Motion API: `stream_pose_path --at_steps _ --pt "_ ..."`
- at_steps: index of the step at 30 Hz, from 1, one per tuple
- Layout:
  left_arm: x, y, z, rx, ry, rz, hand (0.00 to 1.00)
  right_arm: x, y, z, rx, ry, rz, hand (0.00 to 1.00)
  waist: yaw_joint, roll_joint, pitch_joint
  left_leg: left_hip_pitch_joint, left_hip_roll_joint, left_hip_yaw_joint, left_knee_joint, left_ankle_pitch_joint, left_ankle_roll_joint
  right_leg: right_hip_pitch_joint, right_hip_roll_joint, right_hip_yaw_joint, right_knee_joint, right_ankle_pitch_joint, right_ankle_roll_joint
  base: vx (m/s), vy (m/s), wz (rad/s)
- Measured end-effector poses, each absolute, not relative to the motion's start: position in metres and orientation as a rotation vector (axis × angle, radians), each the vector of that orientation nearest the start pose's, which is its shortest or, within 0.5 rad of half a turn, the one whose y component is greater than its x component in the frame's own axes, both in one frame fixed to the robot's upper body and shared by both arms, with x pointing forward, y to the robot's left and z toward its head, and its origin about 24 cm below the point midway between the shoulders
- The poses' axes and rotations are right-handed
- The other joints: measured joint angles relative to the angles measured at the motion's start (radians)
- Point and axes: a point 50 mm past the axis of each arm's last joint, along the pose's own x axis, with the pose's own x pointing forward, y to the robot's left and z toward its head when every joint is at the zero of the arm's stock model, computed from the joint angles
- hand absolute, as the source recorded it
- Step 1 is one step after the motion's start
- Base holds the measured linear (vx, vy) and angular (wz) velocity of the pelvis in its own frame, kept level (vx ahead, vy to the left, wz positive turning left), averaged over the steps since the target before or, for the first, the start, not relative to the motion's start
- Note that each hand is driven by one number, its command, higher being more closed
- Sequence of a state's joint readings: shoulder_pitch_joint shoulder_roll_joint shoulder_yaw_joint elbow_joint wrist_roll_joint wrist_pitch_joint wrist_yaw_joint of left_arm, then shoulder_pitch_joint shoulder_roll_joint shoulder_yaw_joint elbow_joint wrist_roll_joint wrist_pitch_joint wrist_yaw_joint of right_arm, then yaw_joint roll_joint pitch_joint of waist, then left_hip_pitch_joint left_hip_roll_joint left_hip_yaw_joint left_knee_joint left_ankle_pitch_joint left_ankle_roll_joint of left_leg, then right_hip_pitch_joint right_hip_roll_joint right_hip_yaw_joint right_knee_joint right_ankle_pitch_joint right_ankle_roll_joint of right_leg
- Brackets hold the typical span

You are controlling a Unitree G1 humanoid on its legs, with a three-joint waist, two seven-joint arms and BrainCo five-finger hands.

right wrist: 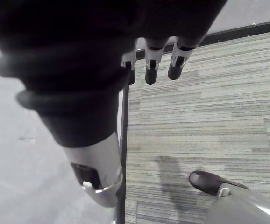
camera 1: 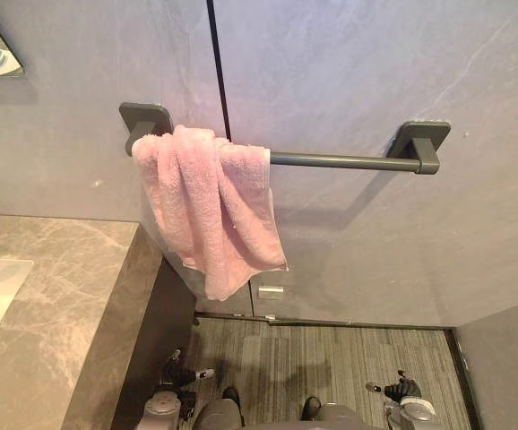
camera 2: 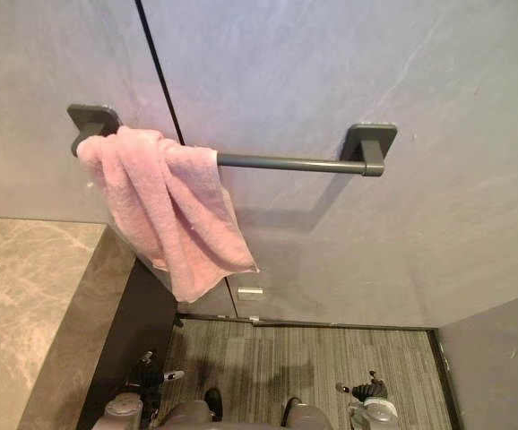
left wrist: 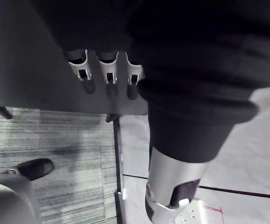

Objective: Organize washtable

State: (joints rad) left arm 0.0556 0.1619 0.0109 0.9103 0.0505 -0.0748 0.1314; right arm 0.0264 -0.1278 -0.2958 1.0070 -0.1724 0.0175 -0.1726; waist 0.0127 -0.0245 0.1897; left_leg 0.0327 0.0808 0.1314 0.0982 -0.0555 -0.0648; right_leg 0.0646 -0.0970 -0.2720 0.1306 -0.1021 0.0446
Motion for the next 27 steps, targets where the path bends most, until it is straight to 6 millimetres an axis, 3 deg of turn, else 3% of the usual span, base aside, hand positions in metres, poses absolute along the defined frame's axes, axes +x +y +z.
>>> stream_pose_path --at_steps 5,11,23,27 --pt "0.153 0.219 -0.115 0.22 0.738 0.208 0.0 0.116 -0.249 -0.143 -0.222 1.036 -0.416 0.0 0.001 -0.006 -0.007 0.01 -0.009 -0.018 -0.032 0.017 0.005 0.004 -0.002 -0.01 -0.015 0.007 0.001 -0.02 -0.006 0.07" --pt "0.174 0.231 -0.068 0.148 0.473 0.292 0.0 0.121 -0.265 -0.135 -0.262 0.992 -0.434 0.0 0.002 0.0 -0.02 0.011 -0.019 -0.036 -0.037 0.02 0.008 0.019 -0.008 -0.027 -0.034 0.013 0.005 0.0 0.011 0.08" --pt "0.196 0.226 -0.013 0.079 0.183 0.29 0.0 0.132 -0.273 -0.125 -0.315 0.936 -0.405 0.0 0.001 0.008 -0.03 0.022 -0.026 -0.052 -0.048 0.023 0.013 0.037 -0.009 -0.033 -0.05 0.017 0.003 0.0 -0.001 0.01" --pt "0.199 0.225 -0.005 0.084 0.143 0.286 0.0 0.131 -0.272 -0.126 -0.321 0.941 -0.399 0.0 -0.002 0.018 -0.042 0.024 -0.026 -0.051 -0.049 0.024 0.013 0.037 -0.009 -0.031 -0.05 0.017 0.002 0.0 0.0 0.0"
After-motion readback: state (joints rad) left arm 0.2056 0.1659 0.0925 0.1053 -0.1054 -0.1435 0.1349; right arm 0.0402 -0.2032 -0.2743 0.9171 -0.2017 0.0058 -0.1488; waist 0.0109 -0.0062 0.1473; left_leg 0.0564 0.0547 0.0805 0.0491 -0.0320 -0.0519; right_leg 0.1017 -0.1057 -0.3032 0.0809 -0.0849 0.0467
